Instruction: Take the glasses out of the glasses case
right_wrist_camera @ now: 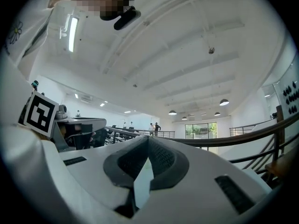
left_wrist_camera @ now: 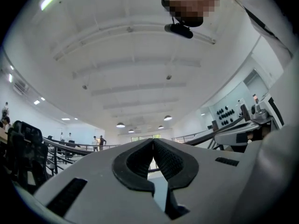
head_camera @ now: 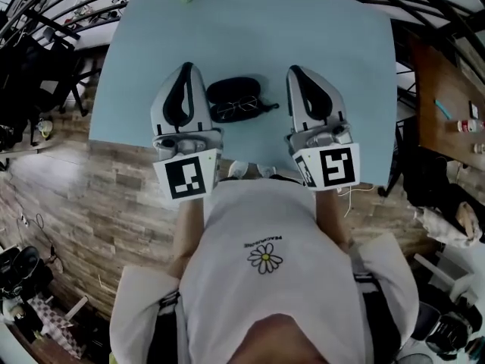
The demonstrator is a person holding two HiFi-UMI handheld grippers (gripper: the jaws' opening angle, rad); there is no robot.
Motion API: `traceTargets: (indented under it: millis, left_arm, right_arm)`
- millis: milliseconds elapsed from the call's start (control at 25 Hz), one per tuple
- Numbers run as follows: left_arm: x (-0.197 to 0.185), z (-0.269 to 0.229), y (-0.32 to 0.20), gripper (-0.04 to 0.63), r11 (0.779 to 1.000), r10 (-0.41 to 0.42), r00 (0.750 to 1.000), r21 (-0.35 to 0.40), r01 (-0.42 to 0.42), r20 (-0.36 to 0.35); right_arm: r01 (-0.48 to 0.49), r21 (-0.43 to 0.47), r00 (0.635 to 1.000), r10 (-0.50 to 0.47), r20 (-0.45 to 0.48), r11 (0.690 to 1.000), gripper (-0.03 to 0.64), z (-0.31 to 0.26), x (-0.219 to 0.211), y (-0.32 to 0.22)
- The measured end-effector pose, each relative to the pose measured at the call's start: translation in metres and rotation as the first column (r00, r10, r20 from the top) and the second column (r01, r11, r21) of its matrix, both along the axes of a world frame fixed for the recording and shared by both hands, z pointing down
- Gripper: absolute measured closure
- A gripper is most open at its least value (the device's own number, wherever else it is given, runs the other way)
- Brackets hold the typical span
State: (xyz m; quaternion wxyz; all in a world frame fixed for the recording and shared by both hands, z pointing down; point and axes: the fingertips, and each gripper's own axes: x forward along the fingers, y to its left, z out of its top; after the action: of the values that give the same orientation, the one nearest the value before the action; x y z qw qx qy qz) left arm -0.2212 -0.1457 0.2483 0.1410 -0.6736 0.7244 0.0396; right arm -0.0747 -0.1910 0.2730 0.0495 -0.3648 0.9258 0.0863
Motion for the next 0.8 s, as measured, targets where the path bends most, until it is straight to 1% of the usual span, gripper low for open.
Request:
traceTargets:
  millis: [120, 200, 320, 560, 760, 800]
  left_arm:
    - [-0.002, 0.003, -0.006, 0.580, 0.998, 0.058, 0.998, -0.003, -0.058, 0.008]
    - [-0.003, 0.001, -0.009, 0.580, 0.997, 0.076, 0.997, 0.006, -0.076, 0.009]
    - [-0.001, -0.002, -0.010, 0.580, 0.996, 0.086, 0.996, 0.013, -0.086, -0.008]
    - [-0.001, 0.010, -0.009, 0.580, 0.995, 0.099, 0.995, -0.011, -0.099, -0.019]
    - [-0.005, 0.013, -0.010, 0.580, 0.993, 0.120, 0.993, -0.008, -0.120, -0.003]
    - [-0.004, 0.015, -0.010, 0.578, 0.991, 0.130, 0.991, -0.018, -0.130, -0.016]
  right_arm:
    - [-0.044, -0.006, 0.999, 0.044, 0.003, 0.999, 0.609, 0.003, 0.002, 0.002]
    - [-0.062, -0.012, 0.998, 0.062, -0.001, 0.998, 0.609, 0.004, 0.002, 0.002]
    - [-0.081, -0.016, 0.997, 0.081, -0.005, 0.997, 0.609, 0.005, 0.002, 0.003]
    - [-0.096, -0.022, 0.995, 0.095, -0.018, 0.995, 0.609, 0.009, 0.000, 0.007]
    - [-0.100, -0.033, 0.995, 0.098, -0.034, 0.994, 0.609, 0.013, 0.000, 0.010]
    - [-0.099, -0.036, 0.995, 0.097, -0.038, 0.994, 0.609, 0.015, 0.000, 0.011]
